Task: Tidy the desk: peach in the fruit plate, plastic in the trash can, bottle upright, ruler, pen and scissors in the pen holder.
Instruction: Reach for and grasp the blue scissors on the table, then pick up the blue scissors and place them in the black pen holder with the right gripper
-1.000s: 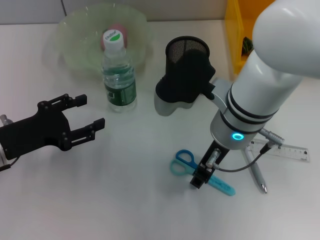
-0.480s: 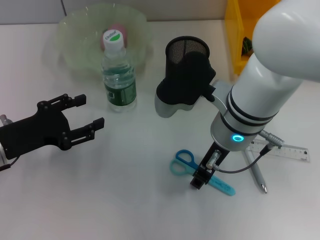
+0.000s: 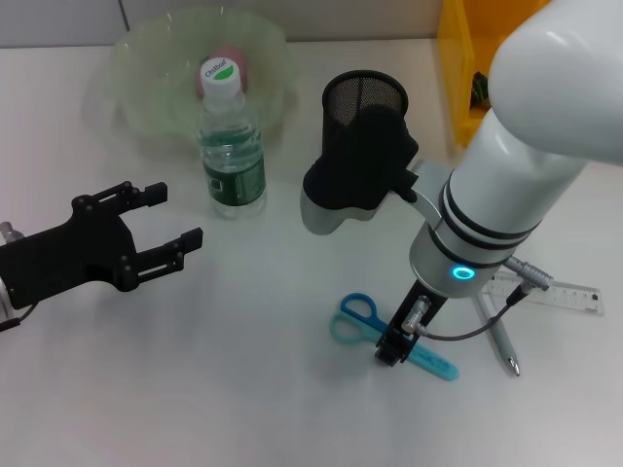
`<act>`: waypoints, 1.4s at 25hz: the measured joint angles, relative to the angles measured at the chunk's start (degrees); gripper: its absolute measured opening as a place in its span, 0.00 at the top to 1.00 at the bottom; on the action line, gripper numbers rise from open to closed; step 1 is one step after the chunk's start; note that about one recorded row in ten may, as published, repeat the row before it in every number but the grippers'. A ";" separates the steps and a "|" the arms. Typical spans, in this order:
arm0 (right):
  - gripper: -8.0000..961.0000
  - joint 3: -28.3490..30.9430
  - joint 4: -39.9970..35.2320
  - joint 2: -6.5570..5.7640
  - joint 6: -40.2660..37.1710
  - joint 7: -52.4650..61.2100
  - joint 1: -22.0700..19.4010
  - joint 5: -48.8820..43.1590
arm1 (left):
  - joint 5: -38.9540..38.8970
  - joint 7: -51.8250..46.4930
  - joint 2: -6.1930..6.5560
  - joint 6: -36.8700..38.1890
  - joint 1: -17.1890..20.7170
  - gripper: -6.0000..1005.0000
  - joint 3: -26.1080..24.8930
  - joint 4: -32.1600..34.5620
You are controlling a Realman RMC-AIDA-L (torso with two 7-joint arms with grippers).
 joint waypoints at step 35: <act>0.76 7.05 -13.70 -0.38 5.49 -1.43 -13.29 -3.57 | -2.56 0.00 0.00 1.24 0.47 0.25 -0.77 0.10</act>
